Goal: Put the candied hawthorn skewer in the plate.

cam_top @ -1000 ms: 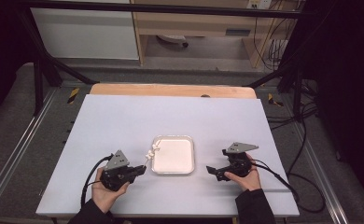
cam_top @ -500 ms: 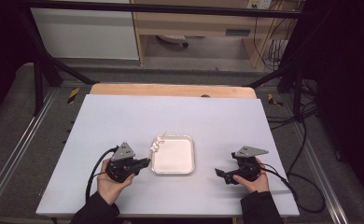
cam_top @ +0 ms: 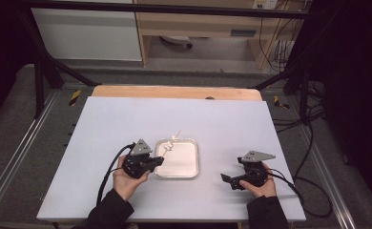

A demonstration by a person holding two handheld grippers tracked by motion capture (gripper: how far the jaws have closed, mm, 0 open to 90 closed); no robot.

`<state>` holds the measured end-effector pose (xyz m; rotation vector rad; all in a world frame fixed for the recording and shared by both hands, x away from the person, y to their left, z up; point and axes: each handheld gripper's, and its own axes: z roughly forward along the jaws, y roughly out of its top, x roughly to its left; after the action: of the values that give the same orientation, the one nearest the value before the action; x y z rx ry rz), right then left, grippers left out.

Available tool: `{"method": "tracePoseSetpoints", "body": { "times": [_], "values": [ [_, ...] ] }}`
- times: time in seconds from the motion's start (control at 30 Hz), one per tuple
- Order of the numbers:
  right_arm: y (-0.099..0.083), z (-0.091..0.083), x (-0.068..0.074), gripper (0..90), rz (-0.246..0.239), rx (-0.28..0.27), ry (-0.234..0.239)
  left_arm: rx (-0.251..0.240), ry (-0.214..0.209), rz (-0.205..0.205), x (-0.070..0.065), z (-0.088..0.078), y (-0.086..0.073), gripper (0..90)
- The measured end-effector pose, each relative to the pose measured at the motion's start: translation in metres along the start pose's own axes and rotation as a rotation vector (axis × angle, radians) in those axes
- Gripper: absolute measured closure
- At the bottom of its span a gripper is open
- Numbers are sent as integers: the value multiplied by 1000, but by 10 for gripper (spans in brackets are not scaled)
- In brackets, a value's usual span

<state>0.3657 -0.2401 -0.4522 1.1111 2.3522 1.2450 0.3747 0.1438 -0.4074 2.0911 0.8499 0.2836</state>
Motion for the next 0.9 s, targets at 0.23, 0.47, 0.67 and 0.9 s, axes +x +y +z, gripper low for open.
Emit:
{"method": "tracePoseSetpoints", "body": {
  "times": [0.23, 0.47, 0.67, 0.9],
  "values": [
    [-1, 0, 0, 9, 0, 1, 1, 49, 7, 9, 1, 19, 1, 882],
    [-1, 1, 0, 9, 6, 2, 5, 118, 16, 18, -1, 30, -3, 882],
    [-2, 1, -1, 10, 2, 5, 3, 164, 28, 20, -2, 36, -6, 882],
    [-2, 2, 0, 10, 7, 12, 5, 210, 44, 34, -3, 40, -8, 881]
  ]
}}
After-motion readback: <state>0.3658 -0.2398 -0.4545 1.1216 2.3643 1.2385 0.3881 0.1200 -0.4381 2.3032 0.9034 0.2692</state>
